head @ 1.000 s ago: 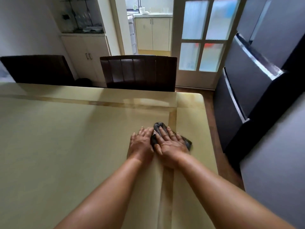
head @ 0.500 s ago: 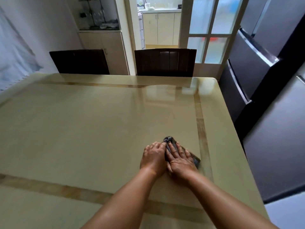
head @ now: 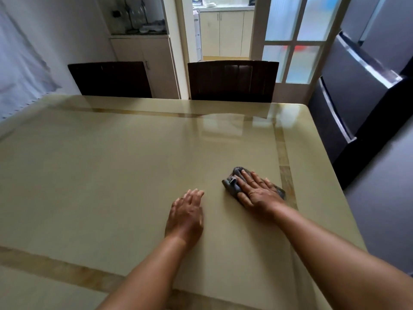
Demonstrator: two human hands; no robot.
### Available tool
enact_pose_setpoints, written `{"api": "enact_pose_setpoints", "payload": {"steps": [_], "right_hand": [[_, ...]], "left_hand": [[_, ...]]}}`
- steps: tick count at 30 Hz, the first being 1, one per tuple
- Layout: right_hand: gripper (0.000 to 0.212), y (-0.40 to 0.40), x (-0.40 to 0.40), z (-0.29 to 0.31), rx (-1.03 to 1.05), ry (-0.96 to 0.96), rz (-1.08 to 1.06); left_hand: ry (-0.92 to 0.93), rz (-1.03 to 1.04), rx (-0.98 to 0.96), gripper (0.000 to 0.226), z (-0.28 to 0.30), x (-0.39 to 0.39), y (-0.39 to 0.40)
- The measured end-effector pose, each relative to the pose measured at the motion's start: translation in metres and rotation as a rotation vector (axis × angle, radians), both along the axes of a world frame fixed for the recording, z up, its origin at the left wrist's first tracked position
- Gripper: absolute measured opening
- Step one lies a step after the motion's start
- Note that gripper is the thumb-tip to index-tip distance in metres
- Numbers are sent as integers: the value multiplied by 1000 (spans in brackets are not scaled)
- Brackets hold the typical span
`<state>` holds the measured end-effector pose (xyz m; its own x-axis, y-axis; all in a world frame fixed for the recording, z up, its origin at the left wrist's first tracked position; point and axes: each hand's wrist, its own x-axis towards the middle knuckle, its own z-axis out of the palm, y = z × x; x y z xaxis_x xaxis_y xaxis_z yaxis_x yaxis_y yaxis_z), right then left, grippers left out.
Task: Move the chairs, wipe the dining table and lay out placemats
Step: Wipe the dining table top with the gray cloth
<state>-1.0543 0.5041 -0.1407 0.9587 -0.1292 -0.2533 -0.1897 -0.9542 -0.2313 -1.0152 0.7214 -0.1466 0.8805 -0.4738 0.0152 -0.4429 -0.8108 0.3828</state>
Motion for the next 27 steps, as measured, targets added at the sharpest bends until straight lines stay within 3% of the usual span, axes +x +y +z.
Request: {"api": "enact_pose_setpoints", "payload": {"steps": [10, 15, 20, 24, 27], "right_hand": [[60, -72, 139, -10, -12, -19, -445], [57, -4, 144, -11, -7, -20, -152], [58, 98, 103, -8, 61, -49, 142], [68, 160, 73, -10, 41, 53, 185], [66, 193, 51, -10, 70, 104, 148]], "left_hand": [[23, 90, -17, 55, -21, 56, -11], [83, 113, -48, 55, -16, 63, -9], [173, 191, -301, 37, 10, 63, 4], [184, 311, -104, 26, 14, 58, 35], [184, 239, -11, 30, 19, 49, 64]]}}
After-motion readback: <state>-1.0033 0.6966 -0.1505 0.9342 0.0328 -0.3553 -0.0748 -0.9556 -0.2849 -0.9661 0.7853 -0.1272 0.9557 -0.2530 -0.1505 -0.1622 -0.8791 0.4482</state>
